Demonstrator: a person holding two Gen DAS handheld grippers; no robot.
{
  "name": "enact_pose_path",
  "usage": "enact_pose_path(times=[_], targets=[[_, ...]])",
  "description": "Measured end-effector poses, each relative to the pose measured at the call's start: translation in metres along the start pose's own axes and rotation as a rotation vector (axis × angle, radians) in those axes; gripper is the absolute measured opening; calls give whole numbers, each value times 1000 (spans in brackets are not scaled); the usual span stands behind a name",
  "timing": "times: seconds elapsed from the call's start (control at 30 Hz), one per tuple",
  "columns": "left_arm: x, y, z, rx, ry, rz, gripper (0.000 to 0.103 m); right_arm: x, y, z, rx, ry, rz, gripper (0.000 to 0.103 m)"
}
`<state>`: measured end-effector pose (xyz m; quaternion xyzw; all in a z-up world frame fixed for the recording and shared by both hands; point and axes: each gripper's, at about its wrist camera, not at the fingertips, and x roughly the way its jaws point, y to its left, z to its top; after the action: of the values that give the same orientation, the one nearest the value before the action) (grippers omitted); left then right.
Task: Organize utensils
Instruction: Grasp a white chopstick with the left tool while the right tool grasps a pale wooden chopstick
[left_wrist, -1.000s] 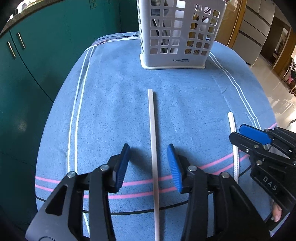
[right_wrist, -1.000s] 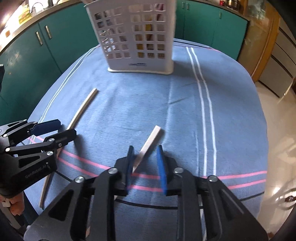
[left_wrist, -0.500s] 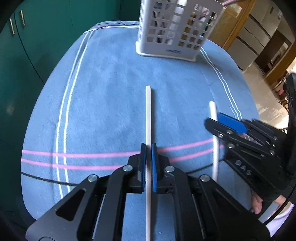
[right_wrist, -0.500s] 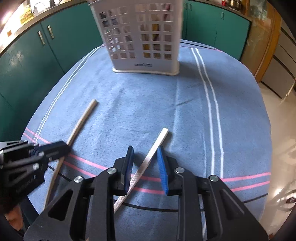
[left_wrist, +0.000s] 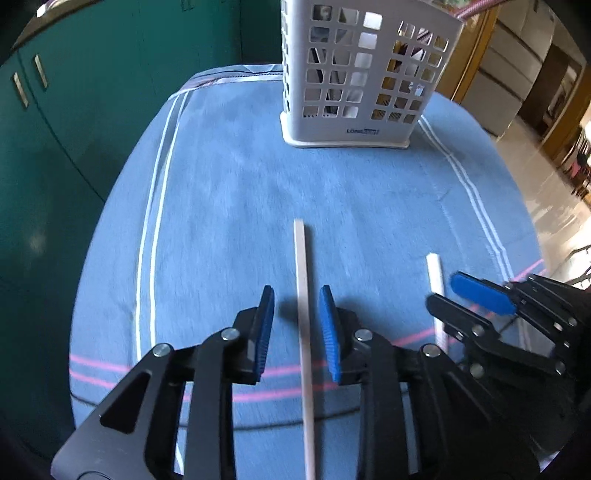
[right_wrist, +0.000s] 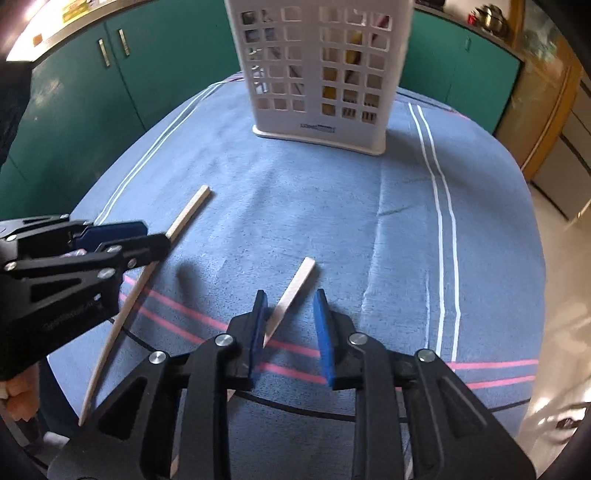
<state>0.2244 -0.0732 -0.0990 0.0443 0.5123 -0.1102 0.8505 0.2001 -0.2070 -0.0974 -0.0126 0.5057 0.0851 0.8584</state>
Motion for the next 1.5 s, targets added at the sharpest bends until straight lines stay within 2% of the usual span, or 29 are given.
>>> enact_pose_path(times=[0.27,0.43,0.5,0.87,1.13,1.27,1.33,1.37,1.43,1.5], targets=[[16,-1,15,49,-3,27,30,-2,-1,-1,100,25,-20,31],[18,-3,15,50,-25,24,35,3,9,4,86,27,-71,42],[20,-3,15,56,-33,25,36,5,14,4,74,23,-92,43],[23,-6,17,61,-40,38,48,7,13,5,68,26,-95,43],[24,-7,19,72,-30,41,49,7,13,5,67,29,-94,43],[24,-8,21,89,-26,24,42,7,13,7,63,29,-81,41],[24,-9,21,100,-26,12,35,6,14,8,61,26,-72,32],[24,-11,21,105,-26,6,30,6,14,8,61,26,-69,28],[24,-14,21,114,-28,-3,19,6,14,9,66,24,-59,14],[25,-16,22,118,-27,-16,8,6,12,9,80,20,-44,14]])
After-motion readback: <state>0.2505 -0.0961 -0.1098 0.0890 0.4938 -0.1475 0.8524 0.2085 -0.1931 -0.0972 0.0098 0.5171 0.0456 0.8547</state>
